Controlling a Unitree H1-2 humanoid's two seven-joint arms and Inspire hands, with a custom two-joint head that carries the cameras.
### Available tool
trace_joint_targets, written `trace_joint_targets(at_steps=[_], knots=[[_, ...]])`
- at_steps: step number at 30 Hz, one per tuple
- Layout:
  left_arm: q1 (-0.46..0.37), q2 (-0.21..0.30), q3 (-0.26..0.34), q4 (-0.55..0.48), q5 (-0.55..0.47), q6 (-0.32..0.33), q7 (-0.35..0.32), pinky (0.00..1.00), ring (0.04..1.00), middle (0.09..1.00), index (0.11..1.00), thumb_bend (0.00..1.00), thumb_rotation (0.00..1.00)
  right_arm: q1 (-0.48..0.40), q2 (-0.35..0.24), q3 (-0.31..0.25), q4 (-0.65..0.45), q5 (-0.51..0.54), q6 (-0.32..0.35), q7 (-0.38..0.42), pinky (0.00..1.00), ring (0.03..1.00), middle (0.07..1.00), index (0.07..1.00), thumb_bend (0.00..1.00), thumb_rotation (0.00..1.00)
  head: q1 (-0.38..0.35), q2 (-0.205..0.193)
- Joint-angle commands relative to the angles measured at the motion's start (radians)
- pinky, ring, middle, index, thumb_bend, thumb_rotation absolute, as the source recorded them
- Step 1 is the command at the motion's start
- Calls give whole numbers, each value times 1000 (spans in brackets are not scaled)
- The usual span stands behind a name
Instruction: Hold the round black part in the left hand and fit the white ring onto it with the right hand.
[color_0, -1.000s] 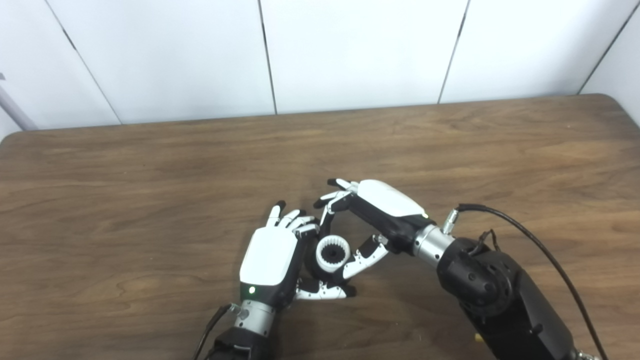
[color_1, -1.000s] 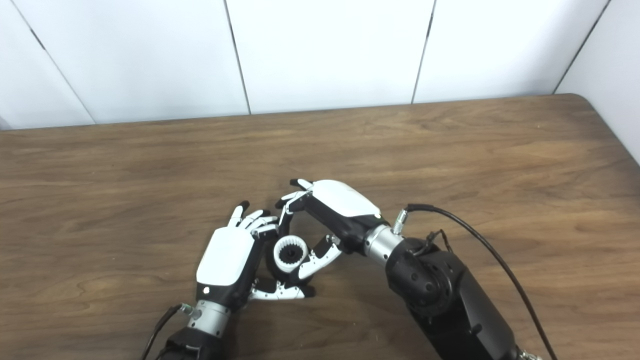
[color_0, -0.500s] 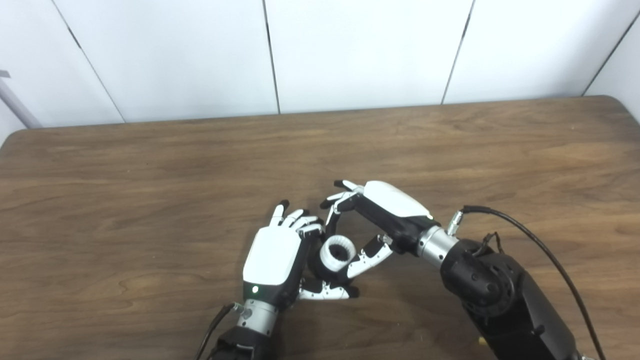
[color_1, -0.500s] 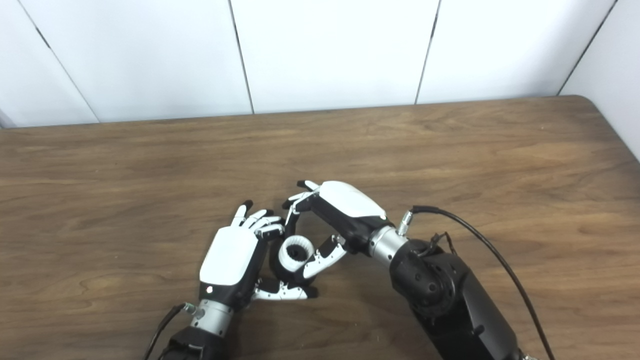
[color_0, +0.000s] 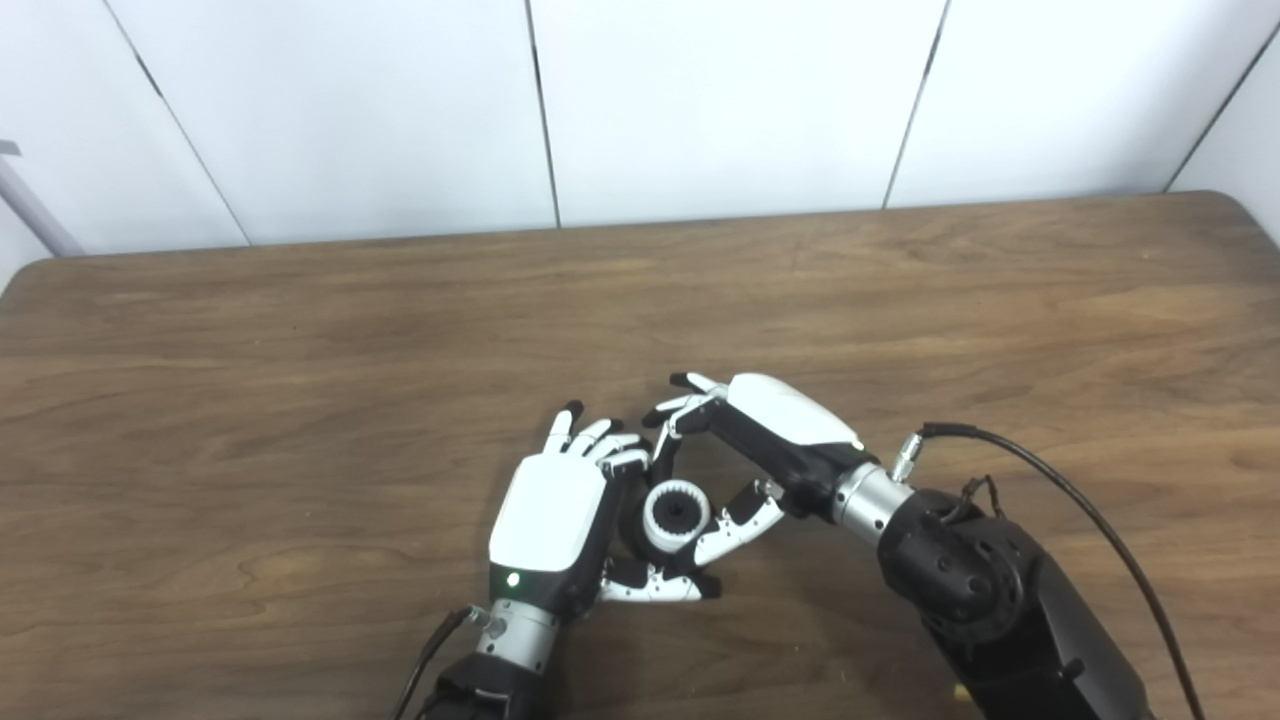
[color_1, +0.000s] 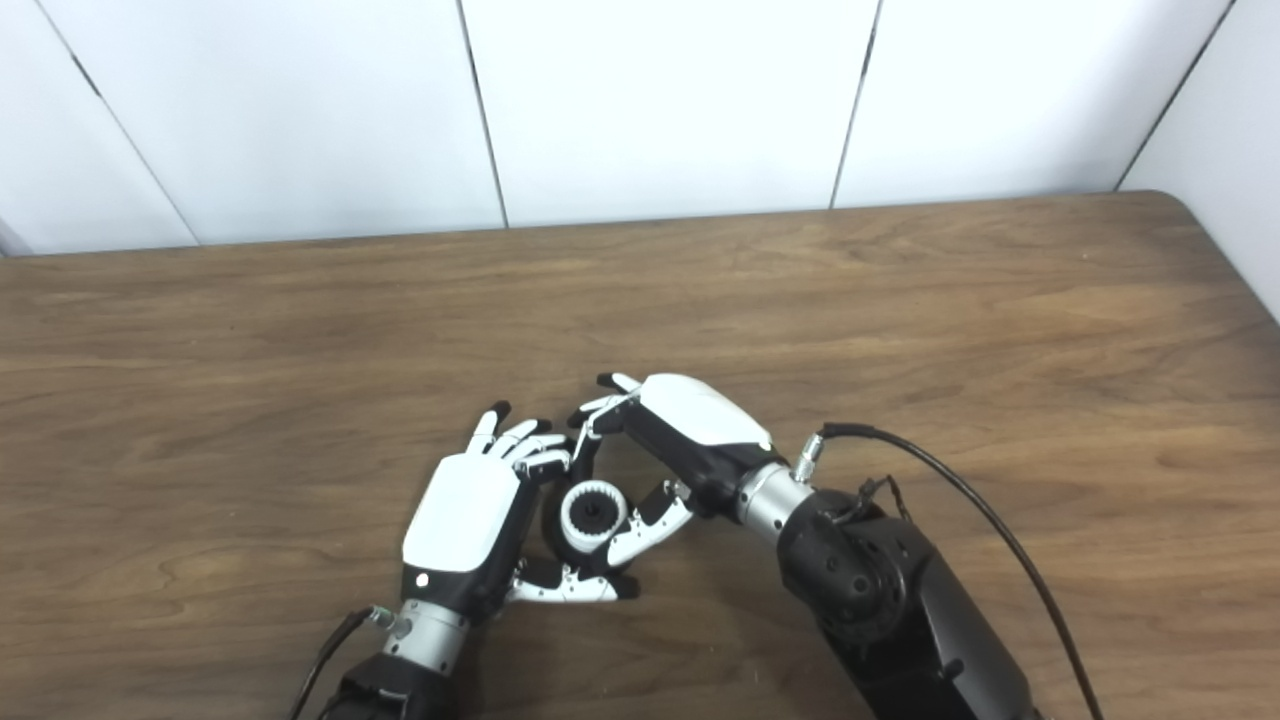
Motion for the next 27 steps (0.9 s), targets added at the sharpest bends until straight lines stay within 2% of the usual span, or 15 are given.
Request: trace_joint_targets(at_steps=[1,6,10,11,12,15,21,27], knots=[[0,-1,-1,0,5,4,-7,1000,870,767,484,524,57,-14,4,-3,-14,-1,-33,-24,964,977,824,485,521,129,1,0],[-2,-2,-2,3,9,7,-6,1000,870,767,484,524,56,-16,9,-4,-13,-6,-26,-20,975,982,831,487,522,130,3,0],[-4,-2,-3,6,9,6,-5,1000,871,768,484,524,56,-25,0,-1,-14,-26,-17,-5,940,980,839,492,524,141,1,-1],[-4,-2,-3,5,10,6,-6,1000,871,768,485,524,56,-26,-1,-3,-14,-27,-15,-2,929,979,841,558,710,162,1,-1],[-4,-2,-3,4,10,6,-6,1000,869,768,485,524,56,-27,-1,-4,-14,-27,-13,1,919,979,846,605,849,191,1,-1],[-5,-3,-3,5,10,5,-4,1000,869,769,485,524,56,-27,-2,-10,-13,-25,-11,5,926,989,864,651,976,219,0,-2],[-4,-1,-2,7,6,1,1,1000,868,770,485,524,56,-29,-4,-19,-18,-37,-6,8,982,1000,905,706,1000,256,1,1],[-4,0,1,5,6,2,0,1000,866,770,484,524,57,-28,-2,-35,-23,-36,1,11,998,1000,917,649,1000,254,-1,2]])
